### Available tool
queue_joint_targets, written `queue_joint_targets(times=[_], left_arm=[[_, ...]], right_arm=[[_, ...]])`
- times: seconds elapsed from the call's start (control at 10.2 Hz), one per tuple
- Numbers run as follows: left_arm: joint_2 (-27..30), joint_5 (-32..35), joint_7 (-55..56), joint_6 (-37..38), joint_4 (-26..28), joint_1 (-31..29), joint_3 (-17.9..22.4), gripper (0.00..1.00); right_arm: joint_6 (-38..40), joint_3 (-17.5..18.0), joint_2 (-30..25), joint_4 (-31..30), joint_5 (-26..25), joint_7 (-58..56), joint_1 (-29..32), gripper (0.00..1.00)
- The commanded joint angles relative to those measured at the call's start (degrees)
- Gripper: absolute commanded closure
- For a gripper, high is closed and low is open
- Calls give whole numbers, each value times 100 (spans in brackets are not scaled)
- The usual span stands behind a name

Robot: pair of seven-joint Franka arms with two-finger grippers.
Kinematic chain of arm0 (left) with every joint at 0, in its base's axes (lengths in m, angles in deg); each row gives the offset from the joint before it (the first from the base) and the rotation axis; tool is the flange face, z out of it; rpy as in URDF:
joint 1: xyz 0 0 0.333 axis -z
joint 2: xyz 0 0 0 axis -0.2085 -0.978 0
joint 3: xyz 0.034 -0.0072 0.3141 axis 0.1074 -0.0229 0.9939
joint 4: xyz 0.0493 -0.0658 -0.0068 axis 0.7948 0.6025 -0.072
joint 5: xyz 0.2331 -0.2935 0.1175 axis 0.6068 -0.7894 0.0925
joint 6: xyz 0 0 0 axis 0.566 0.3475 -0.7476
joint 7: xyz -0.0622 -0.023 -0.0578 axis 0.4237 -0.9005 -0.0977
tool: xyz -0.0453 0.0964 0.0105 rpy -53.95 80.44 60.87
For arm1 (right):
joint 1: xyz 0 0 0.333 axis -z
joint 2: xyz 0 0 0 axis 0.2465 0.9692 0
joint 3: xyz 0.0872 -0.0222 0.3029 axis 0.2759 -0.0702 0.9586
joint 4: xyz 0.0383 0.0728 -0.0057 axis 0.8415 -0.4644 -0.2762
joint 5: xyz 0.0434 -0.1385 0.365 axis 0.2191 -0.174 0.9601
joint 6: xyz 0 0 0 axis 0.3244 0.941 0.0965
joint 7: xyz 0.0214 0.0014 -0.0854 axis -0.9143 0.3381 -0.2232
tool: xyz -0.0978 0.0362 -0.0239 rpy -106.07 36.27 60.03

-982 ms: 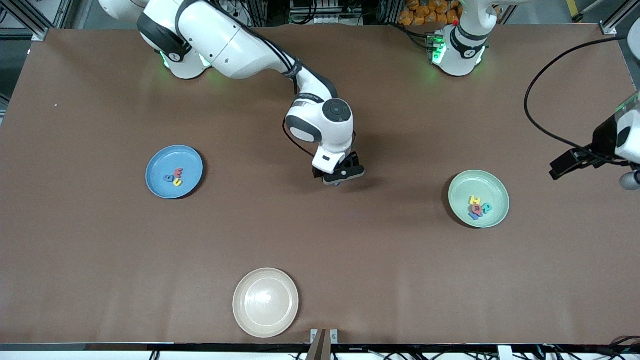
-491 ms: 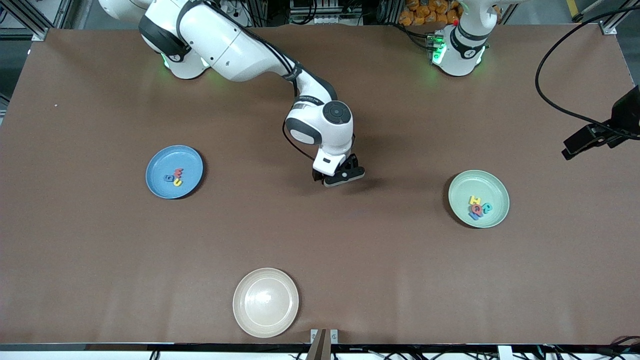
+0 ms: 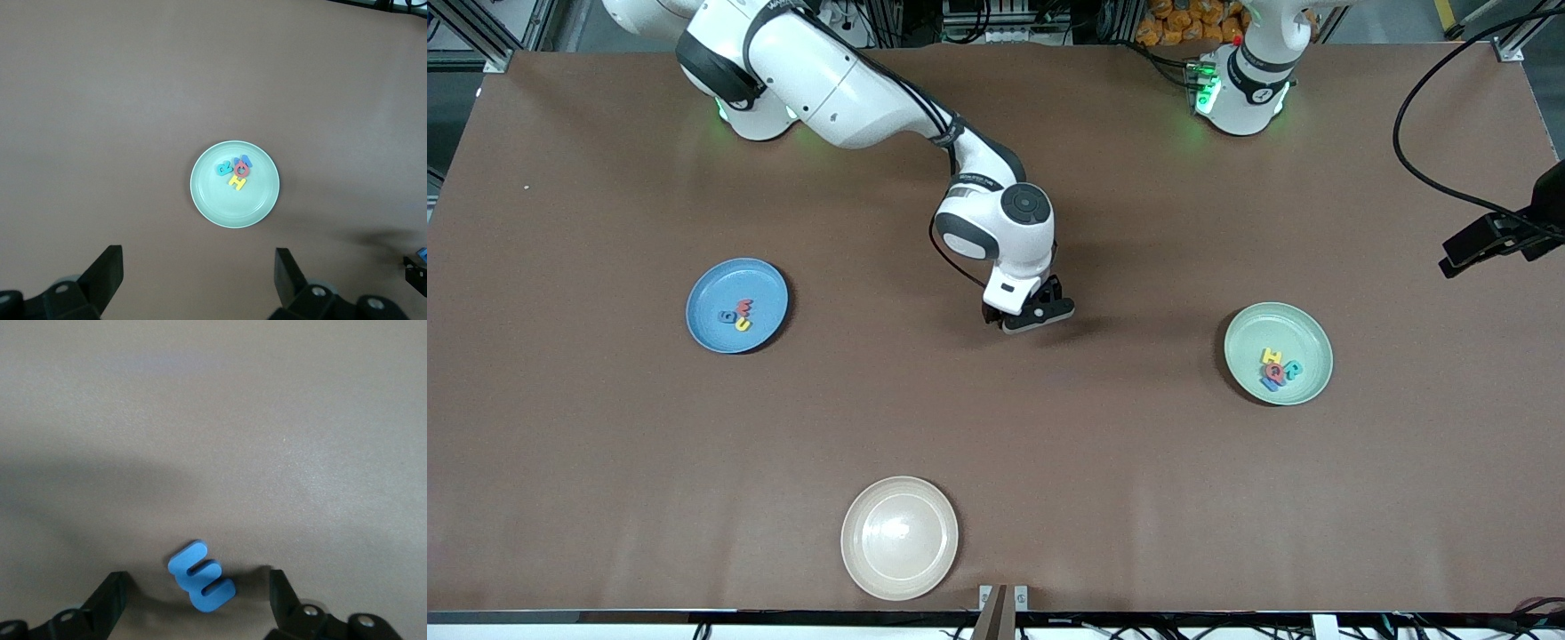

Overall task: Sort upper and lower case letters into plates
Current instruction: 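Grasp the blue E with the right gripper while the left gripper withdraws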

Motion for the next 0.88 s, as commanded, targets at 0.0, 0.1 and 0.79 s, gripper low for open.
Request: queue_joint_targets(times=[0.0,0.1,0.79], left_arm=[[48,-237,-298,68,63,-100,-73,0],[48,-237,-552,68,72,-92,-99,0],[66,-246,-1029,112,195,-92,-451,0]], right_arm=[[21,48,115,177,-96,-151,35,15],[21,48,115,177,-105,-168,35,20],[21,40,123,168,-61,-177,96,50]])
